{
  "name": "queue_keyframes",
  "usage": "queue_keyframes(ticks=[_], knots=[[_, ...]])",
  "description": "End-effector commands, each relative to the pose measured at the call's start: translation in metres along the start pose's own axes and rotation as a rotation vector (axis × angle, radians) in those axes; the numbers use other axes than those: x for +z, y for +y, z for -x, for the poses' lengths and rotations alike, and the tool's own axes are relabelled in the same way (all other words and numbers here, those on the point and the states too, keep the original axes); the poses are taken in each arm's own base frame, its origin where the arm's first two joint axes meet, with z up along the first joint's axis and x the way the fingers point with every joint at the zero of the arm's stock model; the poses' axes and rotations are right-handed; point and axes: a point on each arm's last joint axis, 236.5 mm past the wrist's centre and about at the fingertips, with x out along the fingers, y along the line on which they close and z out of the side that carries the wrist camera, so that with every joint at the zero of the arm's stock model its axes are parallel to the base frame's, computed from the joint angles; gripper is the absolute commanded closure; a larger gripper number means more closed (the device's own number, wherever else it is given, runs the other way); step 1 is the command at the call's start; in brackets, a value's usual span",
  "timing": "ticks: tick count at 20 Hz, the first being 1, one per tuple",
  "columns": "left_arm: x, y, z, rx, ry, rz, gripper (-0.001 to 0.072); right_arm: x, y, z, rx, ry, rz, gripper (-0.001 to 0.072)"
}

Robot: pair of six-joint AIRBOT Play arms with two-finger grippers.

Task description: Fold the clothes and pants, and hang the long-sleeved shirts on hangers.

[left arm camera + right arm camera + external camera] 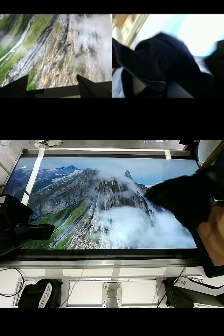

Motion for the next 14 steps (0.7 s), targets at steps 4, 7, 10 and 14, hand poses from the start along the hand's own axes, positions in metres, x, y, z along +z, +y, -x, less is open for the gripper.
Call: queue_keyframes(ticks=[4, 7, 10, 14], knots=[[0.003, -0.010, 0.001, -0.044, -0.013, 0.017, 0.0012, -0.023, -0.154, 0.147, -0.554, 0.086, -0.197, 0.0704], [0.003, -0.010, 0.001, -0.044, -0.013, 0.017, 0.0012, -0.052, -0.191, 0.182, -0.733, 0.196, -0.231, 0.0703], [0.003, -0.010, 0.001, -0.044, -0.013, 0.017, 0.0012, -0.064, -0.182, 0.181, -0.704, 0.249, -0.255, 0.0331], [0.003, -0.010, 0.000, -0.043, -0.012, 0.017, 0.0012, -0.052, -0.124, 0.179, -0.563, 0.228, -0.294, 0.0266]])
